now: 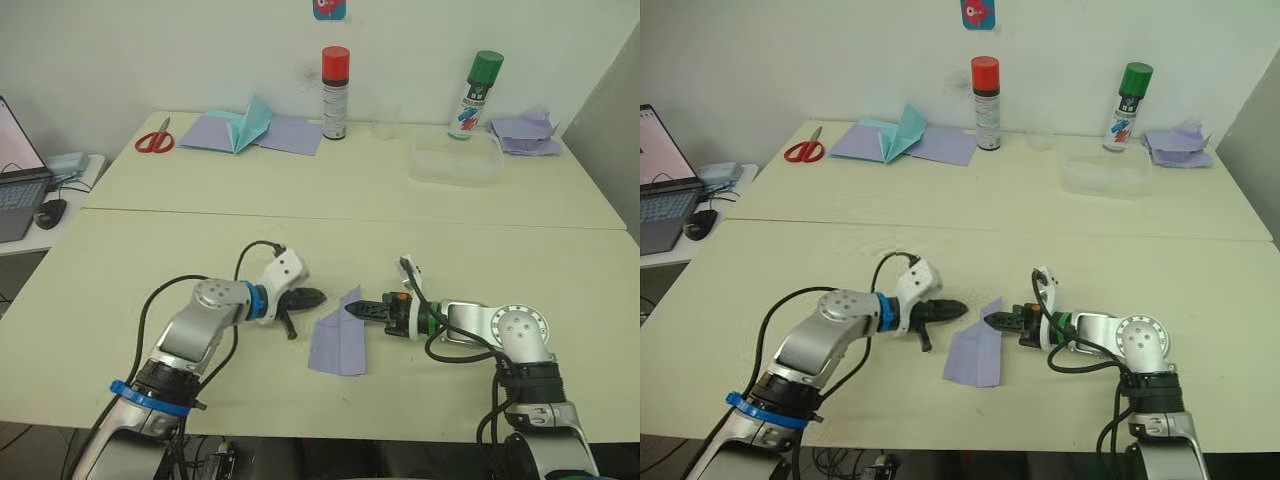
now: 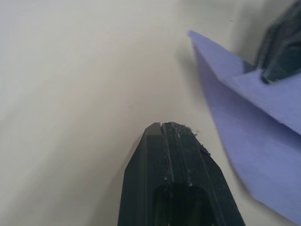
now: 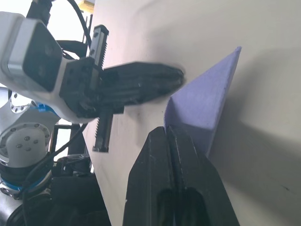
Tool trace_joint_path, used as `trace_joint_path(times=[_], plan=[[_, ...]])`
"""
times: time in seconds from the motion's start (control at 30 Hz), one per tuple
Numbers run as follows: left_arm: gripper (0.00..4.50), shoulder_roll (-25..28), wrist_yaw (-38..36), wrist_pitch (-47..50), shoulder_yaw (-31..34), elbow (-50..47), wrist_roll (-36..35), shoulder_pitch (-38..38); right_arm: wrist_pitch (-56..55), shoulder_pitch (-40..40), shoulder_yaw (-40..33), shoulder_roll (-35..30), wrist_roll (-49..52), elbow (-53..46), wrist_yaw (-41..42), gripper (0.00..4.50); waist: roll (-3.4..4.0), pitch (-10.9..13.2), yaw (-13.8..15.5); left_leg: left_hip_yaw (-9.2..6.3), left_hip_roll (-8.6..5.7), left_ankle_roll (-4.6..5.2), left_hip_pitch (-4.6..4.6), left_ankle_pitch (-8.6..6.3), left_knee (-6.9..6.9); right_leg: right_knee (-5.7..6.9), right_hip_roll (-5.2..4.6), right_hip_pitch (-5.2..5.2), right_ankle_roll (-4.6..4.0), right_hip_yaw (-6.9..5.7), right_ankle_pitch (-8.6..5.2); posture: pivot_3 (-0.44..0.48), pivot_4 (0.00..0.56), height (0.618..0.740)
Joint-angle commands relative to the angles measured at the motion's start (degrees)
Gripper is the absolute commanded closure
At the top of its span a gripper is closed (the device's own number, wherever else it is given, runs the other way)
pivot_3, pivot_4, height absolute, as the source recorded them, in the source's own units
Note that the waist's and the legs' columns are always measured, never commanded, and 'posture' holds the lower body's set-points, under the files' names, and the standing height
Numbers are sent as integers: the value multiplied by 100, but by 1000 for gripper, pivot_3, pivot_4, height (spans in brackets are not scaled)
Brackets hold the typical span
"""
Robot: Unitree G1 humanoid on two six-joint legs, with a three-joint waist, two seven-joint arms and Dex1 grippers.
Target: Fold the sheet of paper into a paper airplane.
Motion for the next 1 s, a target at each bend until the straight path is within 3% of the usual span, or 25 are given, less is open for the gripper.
trace_joint_path(times=[0.03, 0.07, 0.17, 0.4, 0.77, 0.93, 1.0], plan=[[4500, -275, 44, -119, 148, -132, -237, -133, 19, -72, -10, 58, -132, -80, 73, 4462, 0, 0, 2, 0, -1, 0, -2, 0, 1, 0, -1, 0, -3, 1, 1, 0, 150, 740], [4500, -315, 44, -124, 119, -127, -218, -137, 24, -78, -18, 66, -161, -87, 88, 4462, 0, 0, 1, 0, -2, 0, -4, 0, 4, -2, -1, 0, -6, 2, 3, 0, 150, 740], [4500, -325, 37, -144, 58, -126, -135, -120, 61, -105, -145, 147, -126, -41, 48, 3877, 1, 5, -8, 1, -2, 0, -8, 0, 8, -2, -1, -2, -12, 3, 7, 0, 150, 740], [4500, -53, -230, 47, 162, -456, -371, 42, 209, -218, -749, 541, 145, 244, -373, 1438, 3, 10, -8, -2, -4, 0, -15, 0, 8, -1, -1, -6, -12, 3, 7, 0, 150, 740], [4500, 484, -609, 1157, 704, -1903, -1705, 201, 458, -213, -906, 792, 1, 343, -726, 1438, 8, 15, -32, -3, -5, -1, -16, 0, 8, -2, -3, -6, -11, 3, 6, 0, 150, 740], [4500, 710, -648, 1323, 757, -2119, -1913, 116, 451, -125, -556, 685, -256, 100, -443, 1438, 8, 15, -34, -3, -5, -1, -15, 0, 8, -2, -2, -6, -10, 4, 6, 0, 150, 740], [4500, 771, -646, 1312, 757, -2101, -1944, 74, 387, -95, -460, 665, -373, 43, -332, 1967, 8, 15, -34, -4, -5, -1, -15, 0, 8, -2, -1, -7, -10, 3, 5, 0, 150, 740]])
